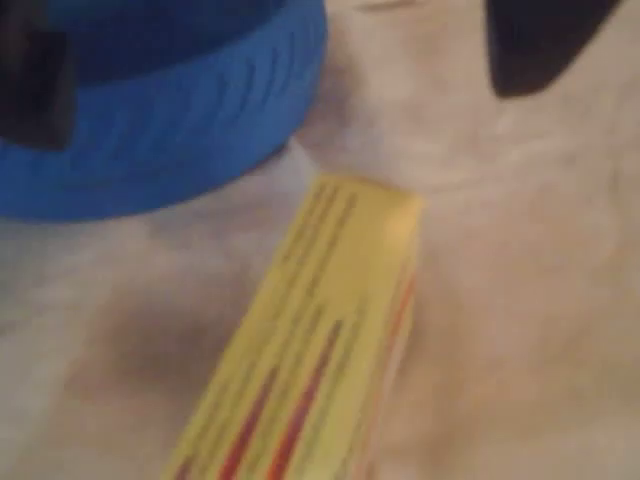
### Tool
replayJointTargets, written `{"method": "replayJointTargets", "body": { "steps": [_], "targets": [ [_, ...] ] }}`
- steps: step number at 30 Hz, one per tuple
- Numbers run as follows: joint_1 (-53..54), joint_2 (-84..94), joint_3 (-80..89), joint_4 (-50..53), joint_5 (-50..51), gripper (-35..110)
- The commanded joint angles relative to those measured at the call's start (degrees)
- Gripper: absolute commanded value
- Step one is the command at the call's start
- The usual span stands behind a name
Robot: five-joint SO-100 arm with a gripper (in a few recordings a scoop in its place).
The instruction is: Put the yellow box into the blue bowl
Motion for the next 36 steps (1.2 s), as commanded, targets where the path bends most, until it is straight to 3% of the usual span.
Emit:
{"method": "replayJointTargets", "body": {
  "steps": [1, 15, 36],
  "targets": [
    [0.26, -0.62, -0.70, -0.62, -0.70, 23],
    [0.26, -10.72, 0.26, -0.70, 5.10, 23],
    [2.81, -19.34, 0.35, -2.46, 5.54, 23]
  ]
}}
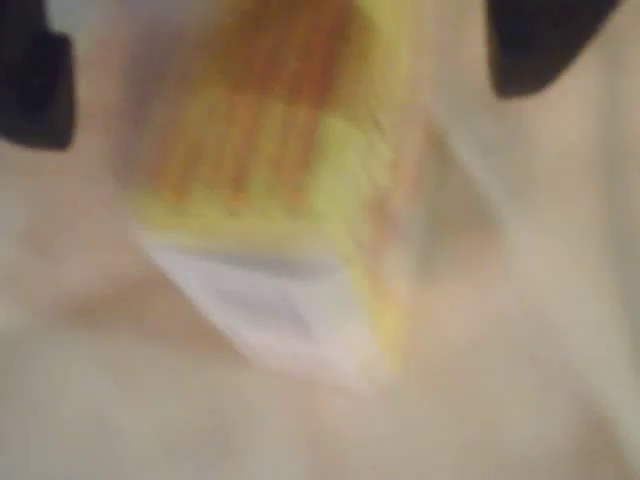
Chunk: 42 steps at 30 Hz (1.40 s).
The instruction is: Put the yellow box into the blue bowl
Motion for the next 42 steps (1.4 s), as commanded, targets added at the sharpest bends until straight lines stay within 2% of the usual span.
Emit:
{"method": "replayJointTargets", "body": {
  "steps": [1, 10, 34, 42],
  "targets": [
    [0.09, -0.18, -1.05, -2.11, 0.53, 23],
    [-0.44, -4.83, -1.05, -7.38, 0.53, 23],
    [-1.85, -8.70, 0.44, -7.56, 0.53, 22],
    [-1.32, -8.96, 2.55, -7.56, 0.62, 6]
  ]
}}
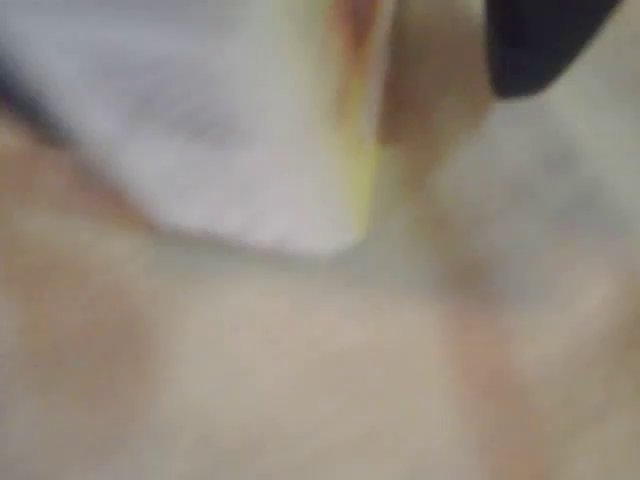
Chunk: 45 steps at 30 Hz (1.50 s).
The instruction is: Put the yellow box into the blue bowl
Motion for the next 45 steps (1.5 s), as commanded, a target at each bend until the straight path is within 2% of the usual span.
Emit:
{"method": "replayJointTargets", "body": {
  "steps": [1, 4, 10, 21, 36, 45],
  "targets": [
    [0.35, 0.97, -0.26, -0.26, 0.44, 3],
    [0.09, 0.97, -0.35, -0.26, 0.44, -1],
    [0.70, 1.49, -1.32, -0.26, 0.44, 0],
    [0.97, 13.89, -3.52, 3.08, 0.97, 0],
    [-14.33, 13.89, -25.93, 15.21, 26.81, 0],
    [-22.76, 9.23, -37.09, 16.26, 42.54, 0]
  ]
}}
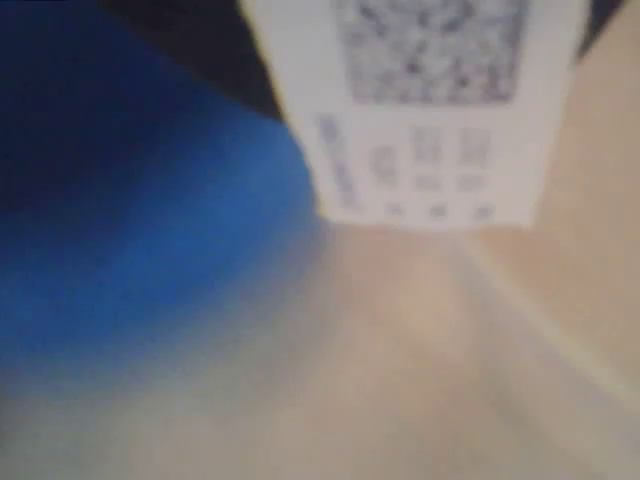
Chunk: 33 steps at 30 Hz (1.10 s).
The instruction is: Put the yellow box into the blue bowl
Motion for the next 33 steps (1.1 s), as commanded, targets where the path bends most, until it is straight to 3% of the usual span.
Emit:
{"method": "replayJointTargets", "body": {
  "steps": [1, 16, 33],
  "targets": [
    [-2.99, -0.79, -9.32, 0.09, 8.09, 0],
    [-5.80, -16.17, -30.23, 0.88, 26.10, 0],
    [-15.29, -19.78, -31.82, -4.39, 42.01, 0]
  ]
}}
